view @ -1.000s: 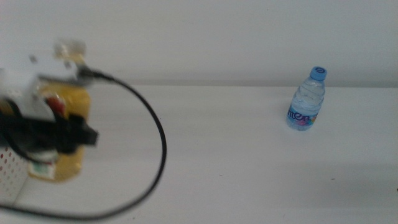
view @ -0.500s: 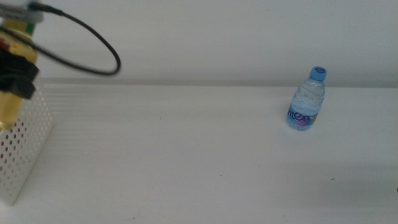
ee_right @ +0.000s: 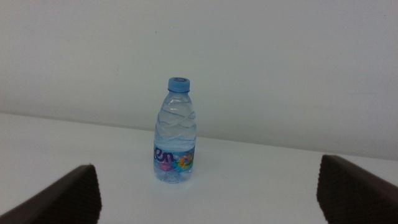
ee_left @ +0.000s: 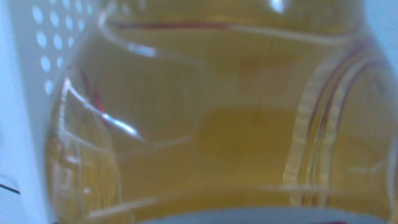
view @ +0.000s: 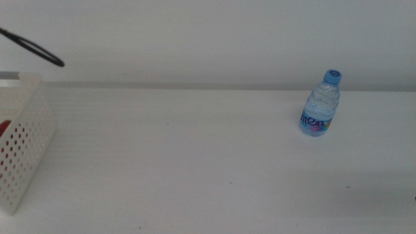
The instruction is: Use arms to grab the bottles and put them into the dustbin to the left of the table.
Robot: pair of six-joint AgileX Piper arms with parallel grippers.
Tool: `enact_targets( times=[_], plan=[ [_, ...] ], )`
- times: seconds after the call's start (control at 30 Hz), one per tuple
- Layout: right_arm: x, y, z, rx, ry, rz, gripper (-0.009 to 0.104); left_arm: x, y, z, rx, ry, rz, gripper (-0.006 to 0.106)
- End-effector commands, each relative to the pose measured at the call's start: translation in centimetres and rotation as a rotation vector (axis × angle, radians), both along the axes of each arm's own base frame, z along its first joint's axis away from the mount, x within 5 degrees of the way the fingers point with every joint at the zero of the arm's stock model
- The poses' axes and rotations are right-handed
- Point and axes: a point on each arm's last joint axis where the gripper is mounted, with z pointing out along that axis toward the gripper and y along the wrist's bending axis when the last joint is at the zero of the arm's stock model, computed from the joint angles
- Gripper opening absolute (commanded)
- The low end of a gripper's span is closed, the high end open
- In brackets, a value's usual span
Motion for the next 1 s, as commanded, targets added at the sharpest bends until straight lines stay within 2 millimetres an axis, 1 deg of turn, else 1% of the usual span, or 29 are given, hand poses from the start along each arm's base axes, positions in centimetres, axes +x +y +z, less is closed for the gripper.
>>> enact_targets(
  times=[0.0,0.1,0.17,0.27,0.43,0.53,0.63,0.73,0.83,0.87,0.9,0.97],
  plan=[
    [-0.1,0.0,-1.2,-0.013,-0.004,-0.006,0.093,-0.4,0.4,-0.4,-0.062,0.027,-0.001,-0.002],
    [-0.1,0.0,-1.2,-0.013,-0.004,-0.006,0.093,-0.2,1.0,-1.2,-0.069,0.049,0.01,-0.002],
    [-0.1,0.0,-1.2,-0.013,-0.004,-0.006,0.093,0.1,1.1,-1.7,-0.073,0.055,0.004,-0.002],
    [-0.1,0.0,-1.2,-0.013,-0.004,-0.006,0.093,0.6,1.2,-2.9,-0.097,0.078,0.004,-0.002],
    [-0.1,0.0,-1.2,-0.013,-0.004,-0.006,0.093,0.9,1.5,-4.6,-0.122,0.147,0.008,-0.002],
    [-0.1,0.0,-1.2,-0.013,-0.004,-0.006,0.093,0.6,1.4,-5.5,-0.127,0.176,0.01,0.001],
    [-0.1,0.0,-1.2,-0.013,-0.004,-0.006,0.093,0.2,1.4,-6.6,-0.113,0.205,0.011,0.007],
    [-0.1,0.0,-1.2,-0.013,-0.004,-0.006,0.093,-0.1,1.4,-7.3,-0.113,0.224,0.011,0.02],
    [-0.1,0.0,-1.2,-0.013,-0.004,-0.006,0.093,-0.1,1.4,-7.3,-0.112,0.222,0.011,0.039],
    [-0.1,0.0,-1.2,-0.013,-0.004,-0.006,0.093,-0.1,1.4,-7.3,-0.112,0.222,0.011,0.047],
    [-0.1,0.0,-1.2,-0.013,-0.004,-0.006,0.093,-0.2,1.3,-7.2,-0.115,0.232,0.021,0.07],
    [-0.1,0.0,-1.2,-0.013,-0.004,-0.006,0.093,-0.4,1.4,-6.4,-0.096,0.257,0.054,0.084]
  ],
)
